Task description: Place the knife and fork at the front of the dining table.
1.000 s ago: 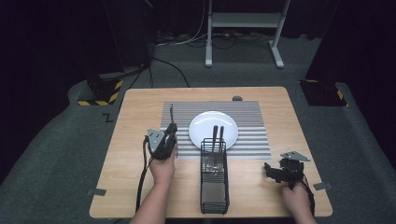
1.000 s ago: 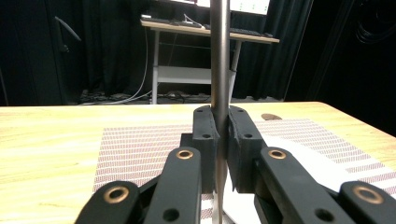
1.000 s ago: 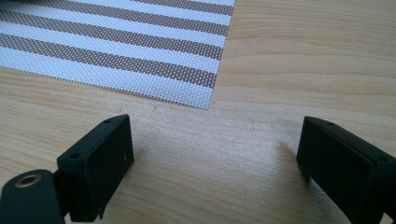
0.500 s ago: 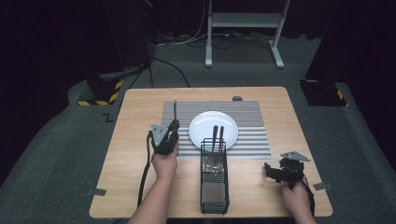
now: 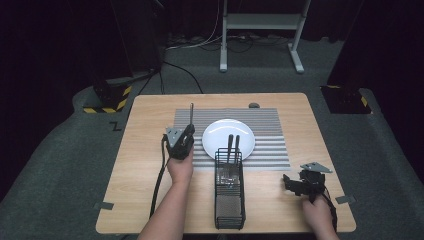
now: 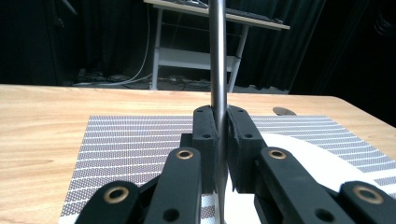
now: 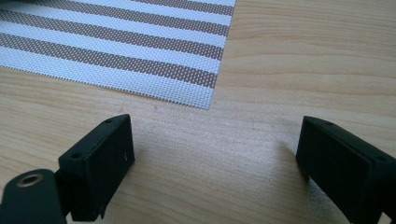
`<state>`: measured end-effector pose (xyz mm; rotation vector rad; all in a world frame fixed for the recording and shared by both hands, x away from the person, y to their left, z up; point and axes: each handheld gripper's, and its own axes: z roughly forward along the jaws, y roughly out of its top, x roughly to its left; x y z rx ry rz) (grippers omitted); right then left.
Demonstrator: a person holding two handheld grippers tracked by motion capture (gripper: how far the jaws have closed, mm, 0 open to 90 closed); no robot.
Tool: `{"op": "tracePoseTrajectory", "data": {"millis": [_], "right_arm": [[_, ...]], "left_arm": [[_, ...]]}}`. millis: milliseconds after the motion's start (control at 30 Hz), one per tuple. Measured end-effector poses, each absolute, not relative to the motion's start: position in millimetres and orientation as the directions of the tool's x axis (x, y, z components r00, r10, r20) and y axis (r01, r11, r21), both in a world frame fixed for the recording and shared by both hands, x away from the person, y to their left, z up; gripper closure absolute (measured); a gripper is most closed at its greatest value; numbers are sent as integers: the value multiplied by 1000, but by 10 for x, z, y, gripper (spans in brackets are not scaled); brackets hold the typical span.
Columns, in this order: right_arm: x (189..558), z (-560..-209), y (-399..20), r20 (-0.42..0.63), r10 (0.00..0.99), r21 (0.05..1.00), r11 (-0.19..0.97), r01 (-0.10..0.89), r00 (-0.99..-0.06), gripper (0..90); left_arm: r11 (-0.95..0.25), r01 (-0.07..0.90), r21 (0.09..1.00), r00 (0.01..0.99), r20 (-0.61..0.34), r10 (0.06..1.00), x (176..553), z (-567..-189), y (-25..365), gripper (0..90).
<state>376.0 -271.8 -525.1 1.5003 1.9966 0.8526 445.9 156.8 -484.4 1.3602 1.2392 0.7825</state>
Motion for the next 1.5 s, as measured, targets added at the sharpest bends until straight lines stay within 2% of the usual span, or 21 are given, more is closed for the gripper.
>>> {"op": "tracePoseTrajectory", "data": {"millis": [733,1500], "right_arm": [[3754,-5250,-2716,-20,963,732,196,652,-268,112],[3755,-5250,-2716,-19,963,732,195,653,-267,112]], "left_arm": [[132,338,932,191,-205,960,4767,-5017,1488,826],[147,404,903,146,-223,964,4889,-5105,1543,825]]}}
